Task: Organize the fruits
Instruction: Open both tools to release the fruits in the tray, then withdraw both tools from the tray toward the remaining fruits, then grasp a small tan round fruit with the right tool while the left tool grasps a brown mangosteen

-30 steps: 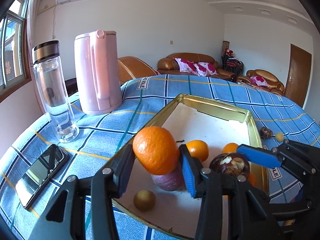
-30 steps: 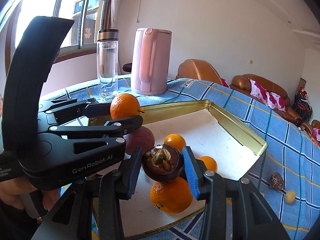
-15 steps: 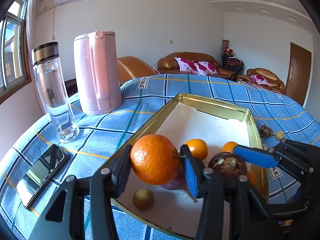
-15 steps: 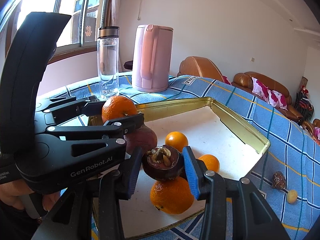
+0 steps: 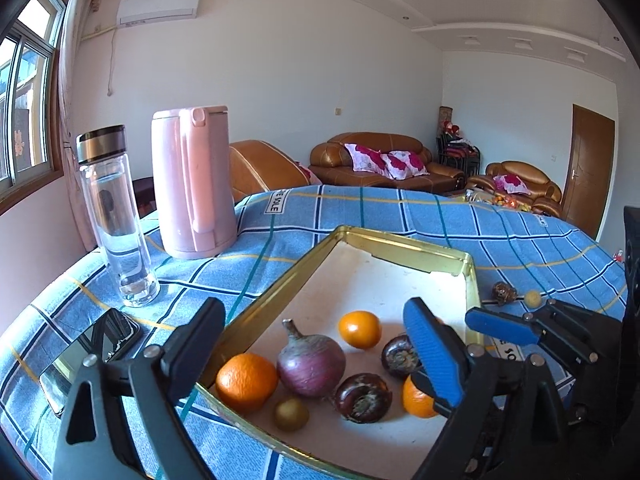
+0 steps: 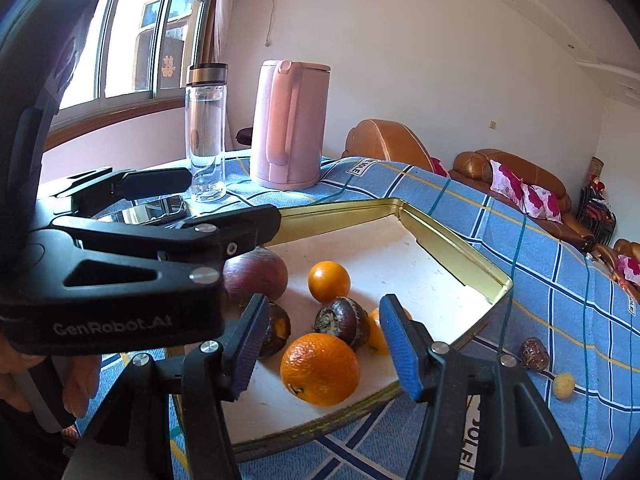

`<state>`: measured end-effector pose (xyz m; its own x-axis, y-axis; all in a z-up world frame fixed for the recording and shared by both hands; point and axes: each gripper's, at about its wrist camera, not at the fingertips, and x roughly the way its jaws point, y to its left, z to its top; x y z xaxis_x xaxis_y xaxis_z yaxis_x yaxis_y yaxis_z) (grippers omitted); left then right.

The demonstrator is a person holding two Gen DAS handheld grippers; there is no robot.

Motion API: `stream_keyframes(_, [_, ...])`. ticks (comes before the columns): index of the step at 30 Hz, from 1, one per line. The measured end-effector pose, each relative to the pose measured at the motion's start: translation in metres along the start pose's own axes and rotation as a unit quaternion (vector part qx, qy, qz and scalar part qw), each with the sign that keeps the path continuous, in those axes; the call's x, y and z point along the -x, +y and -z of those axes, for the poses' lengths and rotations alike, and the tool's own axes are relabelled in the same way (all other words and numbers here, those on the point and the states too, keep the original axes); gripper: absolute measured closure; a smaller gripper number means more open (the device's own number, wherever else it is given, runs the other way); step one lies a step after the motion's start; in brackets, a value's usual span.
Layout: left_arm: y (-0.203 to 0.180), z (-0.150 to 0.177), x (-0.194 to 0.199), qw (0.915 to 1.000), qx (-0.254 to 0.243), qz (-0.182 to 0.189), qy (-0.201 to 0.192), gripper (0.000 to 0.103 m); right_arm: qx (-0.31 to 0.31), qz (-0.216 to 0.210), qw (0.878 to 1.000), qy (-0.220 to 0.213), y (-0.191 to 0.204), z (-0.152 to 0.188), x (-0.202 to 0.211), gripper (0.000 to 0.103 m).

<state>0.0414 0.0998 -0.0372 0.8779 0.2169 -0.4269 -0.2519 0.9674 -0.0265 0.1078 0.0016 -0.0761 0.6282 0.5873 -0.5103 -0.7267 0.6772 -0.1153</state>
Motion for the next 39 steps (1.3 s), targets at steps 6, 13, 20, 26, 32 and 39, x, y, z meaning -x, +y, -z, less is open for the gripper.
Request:
stream_keyframes(6, [-0.037, -0.01, 0.01, 0.9991, -0.024, 0.031, -0.016, 0.01, -0.022, 0.049, 0.999, 0.004, -0.048, 0.008, 0.026, 0.044])
stream_keyframes(13, [-0.106, -0.023, 0.004, 0.9938, -0.074, 0.083, -0.008, 0.005, -0.09, 0.156, 0.983, 0.03, -0.14, 0.024, 0.048, 0.044])
stream_keyframes(20, [-0.164, -0.026, -0.033, 0.99, -0.107, 0.088, 0.026, 0.005, -0.173, 0.163, 0.969, 0.073, -0.205, 0.045, 0.03, 0.044])
stream_keyframes(26, [-0.18, -0.031, -0.063, 0.9889, -0.104, 0.084, 0.064, 0.005, -0.194, 0.139, 0.965, 0.109, -0.216, 0.054, 0.003, 0.058])
stream_keyframes(32, [-0.186, -0.036, -0.071, 0.9894, -0.103, 0.079, 0.064, 0.006, -0.21, 0.119, 0.961, 0.136, -0.223, 0.062, -0.012, 0.068])
stream_keyframes(39, [-0.203, -0.026, -0.093, 0.9843, -0.109, 0.095, 0.101, 0.02, -0.212, 0.099, 0.962, 0.138, -0.226, 0.065, -0.012, 0.076])
